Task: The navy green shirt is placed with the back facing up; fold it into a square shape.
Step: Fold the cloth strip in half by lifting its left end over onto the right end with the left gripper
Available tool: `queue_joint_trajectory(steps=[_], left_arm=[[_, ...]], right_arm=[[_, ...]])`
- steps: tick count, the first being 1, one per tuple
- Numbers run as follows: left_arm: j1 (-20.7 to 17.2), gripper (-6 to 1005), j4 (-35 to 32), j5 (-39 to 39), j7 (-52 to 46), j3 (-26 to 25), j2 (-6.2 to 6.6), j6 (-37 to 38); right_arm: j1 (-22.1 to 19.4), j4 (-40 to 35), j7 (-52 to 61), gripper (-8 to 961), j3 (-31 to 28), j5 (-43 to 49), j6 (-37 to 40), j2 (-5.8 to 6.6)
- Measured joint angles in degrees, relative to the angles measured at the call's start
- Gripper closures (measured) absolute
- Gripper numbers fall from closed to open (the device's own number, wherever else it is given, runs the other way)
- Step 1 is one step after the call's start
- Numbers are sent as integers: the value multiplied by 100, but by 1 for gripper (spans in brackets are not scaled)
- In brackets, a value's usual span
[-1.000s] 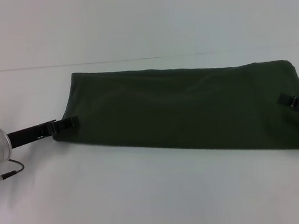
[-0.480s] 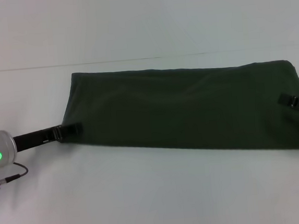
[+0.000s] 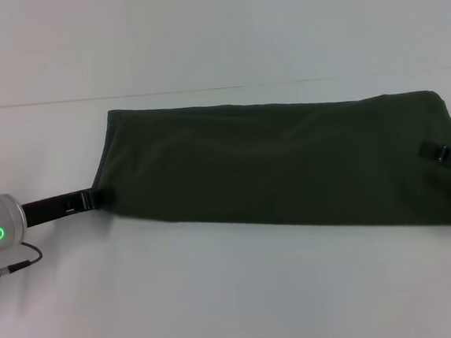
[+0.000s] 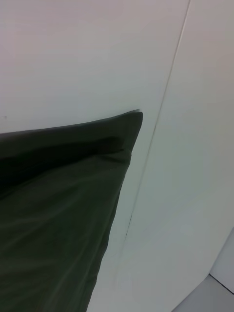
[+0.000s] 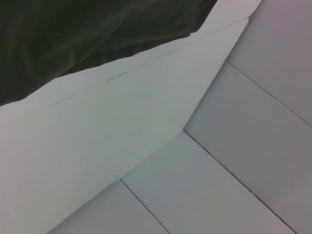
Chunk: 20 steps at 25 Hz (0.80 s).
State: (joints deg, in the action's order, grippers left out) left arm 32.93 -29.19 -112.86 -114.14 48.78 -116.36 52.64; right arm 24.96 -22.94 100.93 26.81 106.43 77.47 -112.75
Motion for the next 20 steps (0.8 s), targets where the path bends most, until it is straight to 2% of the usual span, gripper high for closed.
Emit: queue_joint_trajectory(steps=[3, 6, 10, 14, 18, 20], left_arm=[[0, 826, -3, 0, 11, 0, 6, 0], [-1, 961, -9, 0, 18, 0, 15, 4], [0, 966, -16, 0, 33, 0, 32, 28], [8, 965, -17, 1, 72, -1, 37, 33], [16, 962, -17, 1, 108, -1, 32, 31], [15, 960, -17, 1, 120, -1, 29, 30]], right_arm=[[-1, 0, 30, 95, 0, 1, 21, 14], [-8, -112, 194, 96, 0, 89, 90, 81], [-6, -819, 1215, 98, 1, 804, 99, 190], [145, -1486, 2604, 100, 0, 1762, 318, 444], [478, -1627, 3586, 101, 19, 2695, 471, 683], [686, -1638, 3848, 100, 43, 3180, 499, 722]])
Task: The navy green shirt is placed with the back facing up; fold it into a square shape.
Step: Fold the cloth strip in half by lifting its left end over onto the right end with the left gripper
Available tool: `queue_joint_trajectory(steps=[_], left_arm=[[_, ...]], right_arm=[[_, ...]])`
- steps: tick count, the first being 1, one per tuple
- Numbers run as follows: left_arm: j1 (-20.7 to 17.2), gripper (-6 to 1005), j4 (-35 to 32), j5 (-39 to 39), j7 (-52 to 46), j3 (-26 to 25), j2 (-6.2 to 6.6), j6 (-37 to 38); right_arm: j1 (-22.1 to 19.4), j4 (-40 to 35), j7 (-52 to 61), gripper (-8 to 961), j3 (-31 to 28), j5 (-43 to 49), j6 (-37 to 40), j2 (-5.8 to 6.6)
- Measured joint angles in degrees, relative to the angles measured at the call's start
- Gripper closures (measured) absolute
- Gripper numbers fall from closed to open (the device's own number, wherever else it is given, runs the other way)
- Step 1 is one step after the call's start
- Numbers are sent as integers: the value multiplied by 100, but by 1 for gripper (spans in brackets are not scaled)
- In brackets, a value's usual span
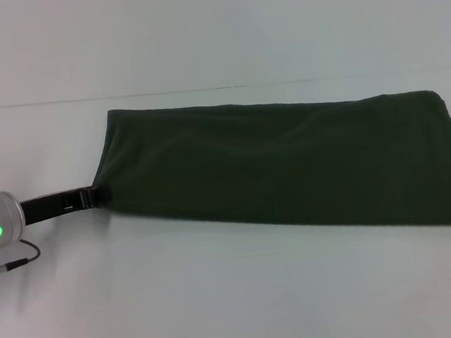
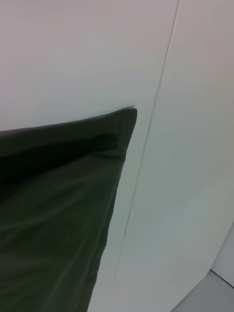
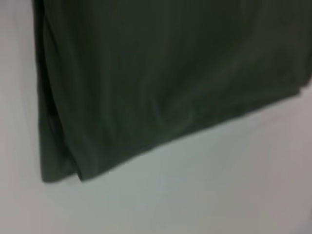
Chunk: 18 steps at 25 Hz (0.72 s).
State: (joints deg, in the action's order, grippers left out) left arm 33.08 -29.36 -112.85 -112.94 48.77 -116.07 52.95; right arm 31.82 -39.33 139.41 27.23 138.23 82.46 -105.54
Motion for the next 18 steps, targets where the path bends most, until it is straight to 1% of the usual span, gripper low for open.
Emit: queue_joint_trajectory(steps=[4, 8, 14, 18], left_arm=[[0, 958, 0, 0, 21, 1, -7, 4], [-2, 955, 0, 0, 48, 1, -8, -5], [-12, 950, 1, 0, 48, -1, 8, -8], [-13, 947, 1, 0, 50, 1, 5, -15]], right_arm=[[403, -43, 354, 100, 67, 734, 18, -11], [657, -49, 635, 99, 418, 1185, -96, -70], [730, -2, 705, 100, 675, 1288, -304, -195], [694, 119, 710, 100, 759, 1293, -442, -212]])
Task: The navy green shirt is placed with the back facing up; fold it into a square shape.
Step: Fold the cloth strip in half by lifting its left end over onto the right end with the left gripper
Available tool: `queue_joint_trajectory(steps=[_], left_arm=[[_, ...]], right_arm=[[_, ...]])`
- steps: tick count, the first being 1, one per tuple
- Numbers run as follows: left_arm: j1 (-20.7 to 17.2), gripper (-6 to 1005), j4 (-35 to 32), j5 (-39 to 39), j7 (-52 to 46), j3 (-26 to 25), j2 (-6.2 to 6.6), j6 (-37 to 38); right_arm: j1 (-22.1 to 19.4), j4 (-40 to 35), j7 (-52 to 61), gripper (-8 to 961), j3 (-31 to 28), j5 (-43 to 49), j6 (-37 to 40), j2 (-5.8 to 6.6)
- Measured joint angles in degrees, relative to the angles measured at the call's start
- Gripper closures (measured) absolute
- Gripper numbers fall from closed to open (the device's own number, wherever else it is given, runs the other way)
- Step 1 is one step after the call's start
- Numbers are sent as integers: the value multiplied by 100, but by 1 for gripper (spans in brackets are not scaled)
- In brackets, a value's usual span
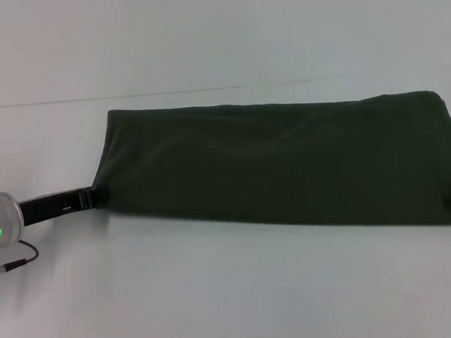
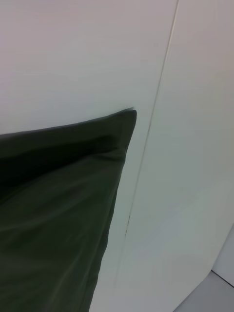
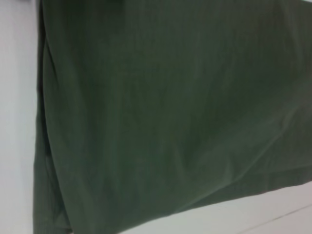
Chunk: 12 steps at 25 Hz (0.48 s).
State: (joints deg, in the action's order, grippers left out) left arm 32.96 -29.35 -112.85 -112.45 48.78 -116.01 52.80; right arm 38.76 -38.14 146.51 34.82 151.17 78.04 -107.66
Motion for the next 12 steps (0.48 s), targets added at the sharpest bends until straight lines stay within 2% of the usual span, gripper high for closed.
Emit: queue_joint_trajectory(steps=[12], left_arm=[[9, 939, -35, 0, 4, -1, -42, -15]], right_arm=[[-23, 227, -134, 104, 7, 2, -256, -65]])
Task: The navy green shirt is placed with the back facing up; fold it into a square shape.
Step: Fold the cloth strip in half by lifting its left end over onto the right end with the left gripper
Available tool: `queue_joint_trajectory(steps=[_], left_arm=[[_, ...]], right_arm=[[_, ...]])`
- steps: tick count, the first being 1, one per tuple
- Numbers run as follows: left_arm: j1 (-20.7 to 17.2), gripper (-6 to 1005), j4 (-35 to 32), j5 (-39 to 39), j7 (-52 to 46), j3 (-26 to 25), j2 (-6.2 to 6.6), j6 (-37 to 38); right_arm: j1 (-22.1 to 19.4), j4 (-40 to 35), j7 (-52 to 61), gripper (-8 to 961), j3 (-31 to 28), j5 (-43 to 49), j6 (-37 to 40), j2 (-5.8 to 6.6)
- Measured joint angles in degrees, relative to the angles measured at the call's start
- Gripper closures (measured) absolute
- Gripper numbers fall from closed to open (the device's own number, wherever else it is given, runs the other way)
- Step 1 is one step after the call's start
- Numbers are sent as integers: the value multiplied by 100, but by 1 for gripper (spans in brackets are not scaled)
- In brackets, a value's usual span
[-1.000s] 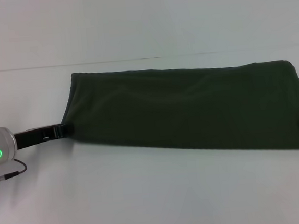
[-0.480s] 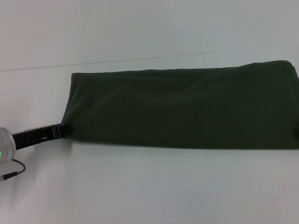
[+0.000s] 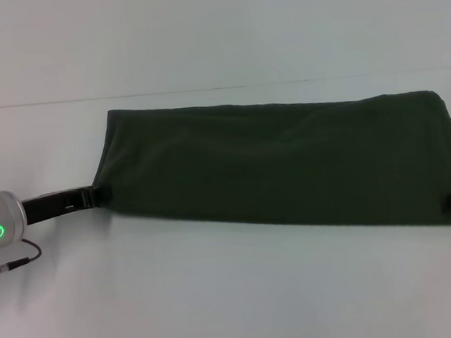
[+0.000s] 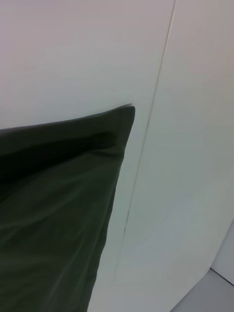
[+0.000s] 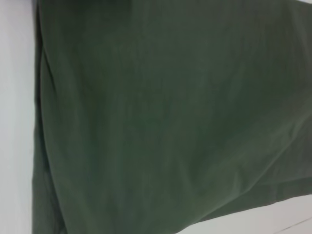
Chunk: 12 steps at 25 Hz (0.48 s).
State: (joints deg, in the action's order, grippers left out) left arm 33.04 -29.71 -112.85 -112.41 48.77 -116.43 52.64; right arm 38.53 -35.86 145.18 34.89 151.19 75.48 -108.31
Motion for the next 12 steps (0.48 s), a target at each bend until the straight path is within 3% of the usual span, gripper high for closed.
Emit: queue_joint_trajectory(steps=[4, 12], left_arm=[[0, 936, -7, 0, 0, -18, -1, 7], [-4, 930, -9, 5, 0, -32, -1, 32]], right_arm=[[21, 0, 33, 107, 2, 0, -2, -6], [-7, -1, 22, 347, 151, 7, -12, -12]])
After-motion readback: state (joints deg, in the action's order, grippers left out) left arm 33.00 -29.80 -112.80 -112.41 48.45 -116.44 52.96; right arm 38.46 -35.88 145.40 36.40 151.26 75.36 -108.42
